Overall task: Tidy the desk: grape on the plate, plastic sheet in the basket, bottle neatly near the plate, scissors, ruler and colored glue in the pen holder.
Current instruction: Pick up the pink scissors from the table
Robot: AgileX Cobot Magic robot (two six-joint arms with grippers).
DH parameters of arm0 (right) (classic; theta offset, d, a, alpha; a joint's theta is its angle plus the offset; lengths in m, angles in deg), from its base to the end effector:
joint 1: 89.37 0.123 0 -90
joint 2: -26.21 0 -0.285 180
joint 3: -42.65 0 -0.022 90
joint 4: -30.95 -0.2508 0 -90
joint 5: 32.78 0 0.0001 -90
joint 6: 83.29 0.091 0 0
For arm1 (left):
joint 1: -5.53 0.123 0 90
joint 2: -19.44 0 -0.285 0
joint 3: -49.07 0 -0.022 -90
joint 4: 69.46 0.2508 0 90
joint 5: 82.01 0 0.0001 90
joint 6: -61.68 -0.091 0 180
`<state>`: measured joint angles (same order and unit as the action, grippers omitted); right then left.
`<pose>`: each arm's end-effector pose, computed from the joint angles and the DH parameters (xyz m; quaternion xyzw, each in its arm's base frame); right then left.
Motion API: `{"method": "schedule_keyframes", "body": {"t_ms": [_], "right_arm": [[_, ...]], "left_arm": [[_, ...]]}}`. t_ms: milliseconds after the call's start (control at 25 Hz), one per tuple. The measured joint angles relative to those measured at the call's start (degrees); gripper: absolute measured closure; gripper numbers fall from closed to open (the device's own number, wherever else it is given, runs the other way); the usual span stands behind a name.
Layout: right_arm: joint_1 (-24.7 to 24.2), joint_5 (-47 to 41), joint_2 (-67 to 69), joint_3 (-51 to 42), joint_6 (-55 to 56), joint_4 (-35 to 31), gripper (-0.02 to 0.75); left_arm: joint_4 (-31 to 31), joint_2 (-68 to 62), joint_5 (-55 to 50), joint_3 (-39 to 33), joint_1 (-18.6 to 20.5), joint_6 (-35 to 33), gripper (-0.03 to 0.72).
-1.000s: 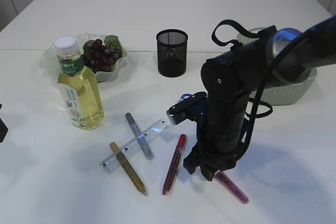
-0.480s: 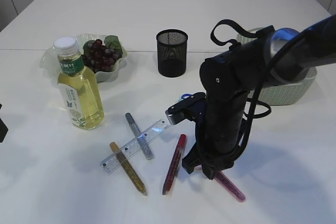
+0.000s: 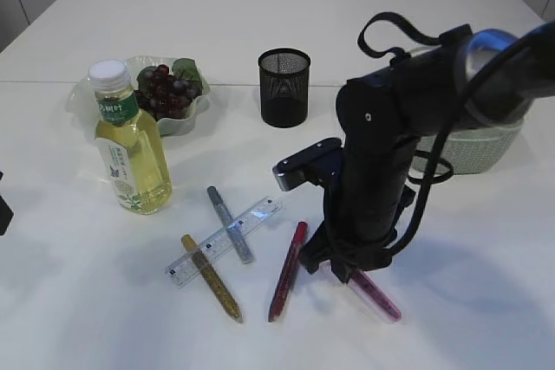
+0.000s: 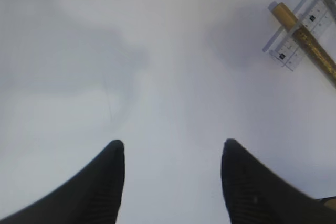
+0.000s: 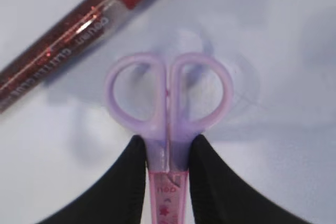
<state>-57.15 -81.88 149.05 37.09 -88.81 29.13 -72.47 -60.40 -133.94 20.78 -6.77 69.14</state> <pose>0.3107 0.1984 0.1330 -0.3137 0.9492 0.0169 0.0184 0.2199 -0.0518 0.2609 0.0292 0.9842 -0.0525 0.1665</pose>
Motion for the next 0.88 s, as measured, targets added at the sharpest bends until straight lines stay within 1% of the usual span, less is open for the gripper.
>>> {"method": "schedule_keyframes", "body": {"t_ms": [160, 280, 360, 440, 720, 800, 880], "right_arm": [[-0.4, -0.4, -3.4, 0.9, -0.9, -0.4, 0.521], [-1.9, -1.8, -4.7, 4.3, -1.9, -1.6, 0.521], [-3.5, -2.7, -4.9, 7.4, -3.3, -3.5, 0.521], [-5.9, -3.2, -4.9, 10.8, -5.5, -6.7, 0.521], [-14.3, -4.1, -4.9, 22.2, -17.9, -24.2, 0.521], [-15.9, -4.0, -4.2, 24.8, -21.3, -28.8, 0.521], [-16.9, -3.0, -3.0, 27.4, -24.3, -31.6, 0.521]], "left_arm": [[0.0, 0.0, 0.0, 0.0, 0.0, 0.0, 0.263], [0.0, 0.0, 0.0, 0.0, 0.0, 0.0, 0.263], [0.0, 0.0, 0.0, 0.0, 0.0, 0.0, 0.263], [0.0, 0.0, 0.0, 0.0, 0.0, 0.0, 0.263], [0.0, 0.0, 0.0, 0.0, 0.0, 0.0, 0.263], [0.0, 0.0, 0.0, 0.0, 0.0, 0.0, 0.263], [0.0, 0.0, -0.1, 0.0, 0.0, 0.0, 0.263]]}}
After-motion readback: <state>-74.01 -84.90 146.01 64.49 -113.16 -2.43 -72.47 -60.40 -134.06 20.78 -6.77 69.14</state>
